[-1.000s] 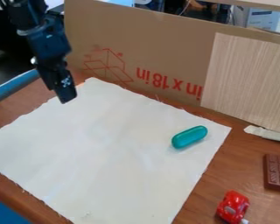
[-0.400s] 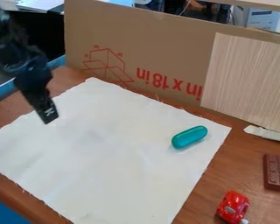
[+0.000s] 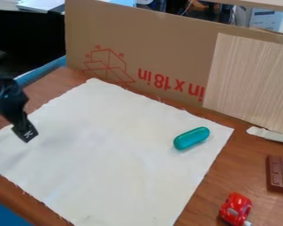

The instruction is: Folds from the bottom left to the top right

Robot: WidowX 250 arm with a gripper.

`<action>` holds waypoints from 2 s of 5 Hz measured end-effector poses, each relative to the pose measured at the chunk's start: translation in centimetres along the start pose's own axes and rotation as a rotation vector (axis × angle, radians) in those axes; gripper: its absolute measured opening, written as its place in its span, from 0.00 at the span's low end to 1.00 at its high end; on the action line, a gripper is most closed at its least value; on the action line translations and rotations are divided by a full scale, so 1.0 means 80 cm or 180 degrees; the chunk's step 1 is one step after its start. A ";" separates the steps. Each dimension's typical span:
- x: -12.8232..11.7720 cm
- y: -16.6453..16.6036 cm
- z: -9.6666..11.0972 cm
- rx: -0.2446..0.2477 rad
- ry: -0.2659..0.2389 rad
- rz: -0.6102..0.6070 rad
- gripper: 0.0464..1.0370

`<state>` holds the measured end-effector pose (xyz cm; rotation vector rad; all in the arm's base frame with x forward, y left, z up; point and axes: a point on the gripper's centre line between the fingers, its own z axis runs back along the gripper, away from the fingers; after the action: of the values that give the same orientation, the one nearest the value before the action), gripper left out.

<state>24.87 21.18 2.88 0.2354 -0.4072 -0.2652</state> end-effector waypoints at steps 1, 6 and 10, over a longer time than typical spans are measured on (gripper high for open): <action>-0.029 0.010 0.000 -0.0141 -0.0114 0.0394 0.96; -0.066 0.011 -0.013 -0.0348 -0.0008 0.0827 0.96; -0.058 0.006 0.027 -0.0682 -0.0207 0.0877 0.12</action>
<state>19.95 22.63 3.27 -0.0404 -0.4666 -0.0446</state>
